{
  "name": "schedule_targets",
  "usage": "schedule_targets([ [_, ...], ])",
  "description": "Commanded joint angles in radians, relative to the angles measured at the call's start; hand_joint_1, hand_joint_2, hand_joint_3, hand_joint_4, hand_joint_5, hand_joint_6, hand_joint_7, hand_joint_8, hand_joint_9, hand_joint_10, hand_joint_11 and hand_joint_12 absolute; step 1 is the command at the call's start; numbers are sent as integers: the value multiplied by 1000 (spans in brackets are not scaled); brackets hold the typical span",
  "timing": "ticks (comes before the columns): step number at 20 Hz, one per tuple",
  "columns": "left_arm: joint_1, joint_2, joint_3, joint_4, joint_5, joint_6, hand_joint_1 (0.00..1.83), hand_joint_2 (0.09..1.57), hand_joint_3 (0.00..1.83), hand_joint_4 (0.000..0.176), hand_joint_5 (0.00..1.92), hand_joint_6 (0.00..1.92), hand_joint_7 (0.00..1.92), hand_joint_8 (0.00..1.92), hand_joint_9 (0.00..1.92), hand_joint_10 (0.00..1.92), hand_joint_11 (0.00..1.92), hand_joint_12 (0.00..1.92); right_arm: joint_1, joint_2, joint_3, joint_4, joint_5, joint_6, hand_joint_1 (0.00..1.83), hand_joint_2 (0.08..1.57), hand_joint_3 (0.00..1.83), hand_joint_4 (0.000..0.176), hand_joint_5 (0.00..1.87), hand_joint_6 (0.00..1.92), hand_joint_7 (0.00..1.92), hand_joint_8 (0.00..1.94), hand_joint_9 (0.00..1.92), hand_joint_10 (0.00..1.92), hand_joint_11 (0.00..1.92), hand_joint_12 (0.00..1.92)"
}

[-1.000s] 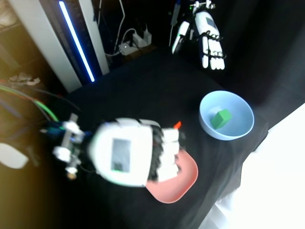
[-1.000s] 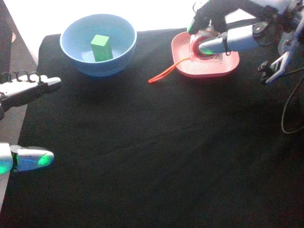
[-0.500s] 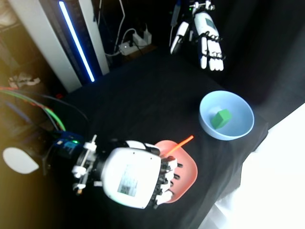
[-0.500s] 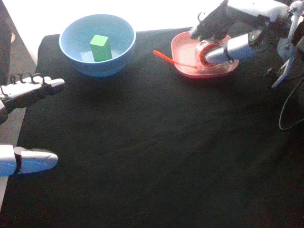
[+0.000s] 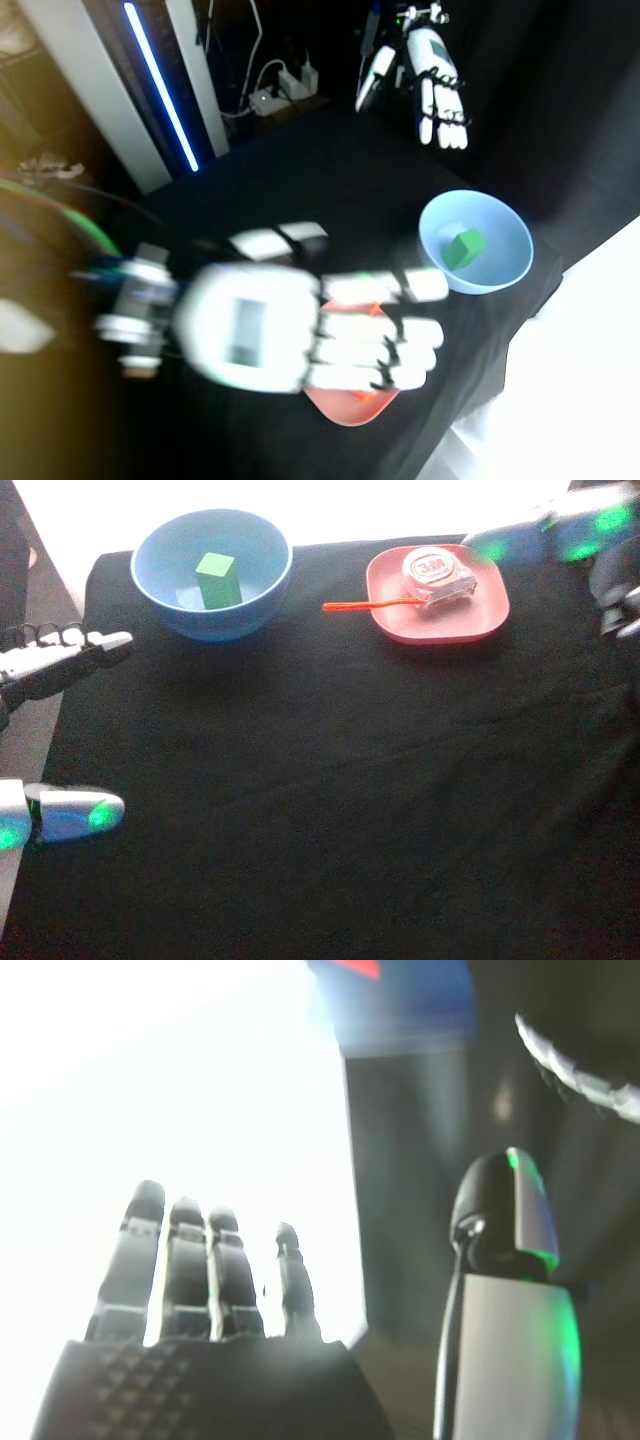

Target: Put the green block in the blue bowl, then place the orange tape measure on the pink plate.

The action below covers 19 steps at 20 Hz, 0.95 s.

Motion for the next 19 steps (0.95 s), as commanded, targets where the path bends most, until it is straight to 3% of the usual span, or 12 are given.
schedule_targets([
  [1, 7, 10, -5, -15, -167, -5, 666, 948, 3, 130, 144, 0, 58, 0, 0, 0, 0, 0, -21, 11, -29, 54, 160, -26, 798, 818, 5, 176, 0, 0, 0, 0, 0, 0, 0, 0],
  [3, 32, 22, -15, -35, -223, -5, 750, 941, 0, 160, 120, 0, 3, 0, 0, 0, 2, 0, -107, 109, -144, 104, 251, -87, 766, 783, 0, 176, 0, 0, 0, 0, 0, 0, 0, 0],
  [6, 45, 34, -26, -43, -266, -5, 710, 914, 0, 160, 82, 0, 0, 0, 0, 0, 0, 0, -227, 174, -232, 163, 332, -111, 943, 800, 0, 176, 50, 17, 0, 0, 0, 0, 0, 0],
  [8, 72, 36, -36, -60, -307, -5, 797, 920, 0, 104, 76, 0, 0, 0, 0, 0, 0, 0, -305, 186, -269, 219, 384, -116, 896, 819, 8, 146, 60, 16, 0, 0, 0, 0, 0, 0],
  [9, 80, 37, -40, -67, -317, -5, 824, 912, 0, 117, 80, 2, 0, 0, 0, 0, 0, 0, -331, 185, -277, 236, 401, -116, 874, 830, 12, 139, 57, 12, 0, 0, 0, 0, 0, 0],
  [10, 88, 38, -44, -73, -324, -5, 790, 910, 0, 127, 71, 0, 0, 0, 0, 0, 0, 0, -352, 183, -288, 251, 413, -116, 823, 836, 13, 116, 48, 7, 0, 0, 0, 0, 0, 0],
  [11, 92, 38, -46, -76, -328, -5, 759, 911, 0, 128, 70, 0, 0, 0, 0, 0, 0, 0, -366, 178, -294, 259, 419, -116, 800, 831, 9, 115, 42, 4, 0, 0, 0, 0, 0, 0],
  [13, 100, 37, -48, -85, -337, -5, 747, 916, 0, 126, 61, 0, 0, 0, 0, 0, 0, 0, -386, 166, -301, 272, 423, -116, 781, 837, 9, 93, 54, 7, 15, 6, 0, 0, 0, 0],
  [16, 100, 34, -49, -91, -349, -5, 685, 913, 0, 113, 42, 0, 0, 0, 0, 0, 0, 0, -397, 151, -298, 294, 423, -116, 759, 829, 3, 119, 76, 13, 15, 4, 0, 0, 0, 0],
  [19, 100, 23, -45, -99, -362, -4, 683, 902, 0, 88, 37, 3, 0, 0, 0, 0, 0, 0, -403, 132, -299, 306, 423, -116, 786, 814, 0, 118, 94, 15, 39, 10, 0, 0, 0, 0],
])
